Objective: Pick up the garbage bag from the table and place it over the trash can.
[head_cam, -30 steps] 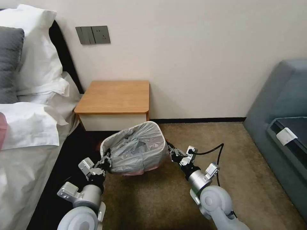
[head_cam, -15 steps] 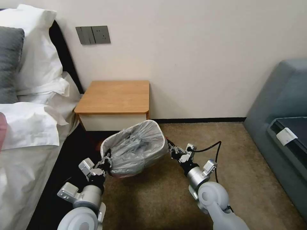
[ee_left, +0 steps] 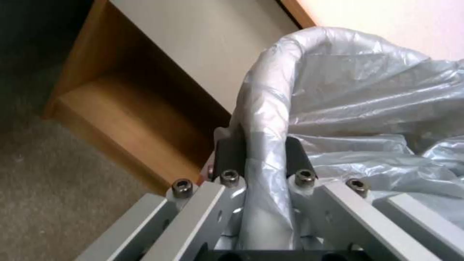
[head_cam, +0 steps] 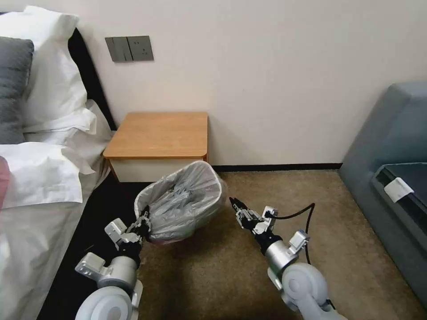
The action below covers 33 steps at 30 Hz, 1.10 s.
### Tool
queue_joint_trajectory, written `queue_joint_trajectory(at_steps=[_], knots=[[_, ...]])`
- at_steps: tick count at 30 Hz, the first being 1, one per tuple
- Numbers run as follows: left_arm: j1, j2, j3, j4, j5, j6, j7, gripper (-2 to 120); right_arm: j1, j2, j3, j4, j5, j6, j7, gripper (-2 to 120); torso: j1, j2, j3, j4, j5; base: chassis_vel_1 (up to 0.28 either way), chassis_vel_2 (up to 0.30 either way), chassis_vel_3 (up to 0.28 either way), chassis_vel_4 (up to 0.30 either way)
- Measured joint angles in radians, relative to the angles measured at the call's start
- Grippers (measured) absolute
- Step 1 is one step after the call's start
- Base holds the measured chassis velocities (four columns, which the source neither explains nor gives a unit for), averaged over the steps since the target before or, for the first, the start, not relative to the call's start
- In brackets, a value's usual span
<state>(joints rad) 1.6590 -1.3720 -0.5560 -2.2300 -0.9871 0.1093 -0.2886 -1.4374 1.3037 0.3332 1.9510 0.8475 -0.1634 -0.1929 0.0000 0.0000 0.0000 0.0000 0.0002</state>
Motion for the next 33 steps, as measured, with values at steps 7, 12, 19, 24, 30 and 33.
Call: queue_joint_trajectory(at_steps=[7, 12, 19, 24, 30, 33], knots=[[0.012, 0.004, -0.003, 0.013, 0.088, -0.006, 0.033, 5, -0.024, -0.124, 0.066, 0.206, 0.188, -0.003, 0.079, 68, 0.0, 0.0, 0.0, -0.0005, -0.0003, 0.0, 0.0, 0.0, 0.0], [0.033, 0.02, 0.018, 0.039, 0.285, -0.036, 0.118, 5, 0.203, -0.318, -0.061, 0.347, 0.272, -0.088, 0.099, 80, 0.0, 0.0, 0.0, -0.0001, -0.0001, 0.0, 0.0, 0.0, 0.0], [0.045, 0.028, 0.038, 0.045, 0.456, -0.042, 0.158, 5, 0.663, -0.42, -0.542, 0.223, -0.111, -0.09, -0.052, 52, 0.0, 0.0, 0.0, 0.0004, -0.0003, 0.0, 0.0, 0.0, 0.0], [0.056, 0.03, 0.03, 0.039, 0.497, -0.04, 0.164, 5, 0.788, -0.396, -0.712, 0.15, -0.391, -0.086, -0.131, 37, 0.0, 0.0, 0.0, 0.0003, -0.0003, 0.0, 0.0, 0.0, 0.0], [0.069, 0.034, 0.003, 0.024, 0.537, -0.039, 0.184, 5, 0.886, -0.376, -0.837, 0.065, -0.646, -0.093, -0.244, 15, 0.0, 0.0, 0.0, -0.0001, -0.0004, 0.0, 0.0, 0.0, 0.0], [0.071, 0.034, -0.001, 0.02, 0.555, -0.04, 0.187, 5, 0.917, -0.362, -0.863, 0.032, -0.695, -0.092, -0.259, 5, 0.0, 0.0, 0.0, -0.0002, -0.0003, 0.0, 0.0, 0.0, 0.0]])
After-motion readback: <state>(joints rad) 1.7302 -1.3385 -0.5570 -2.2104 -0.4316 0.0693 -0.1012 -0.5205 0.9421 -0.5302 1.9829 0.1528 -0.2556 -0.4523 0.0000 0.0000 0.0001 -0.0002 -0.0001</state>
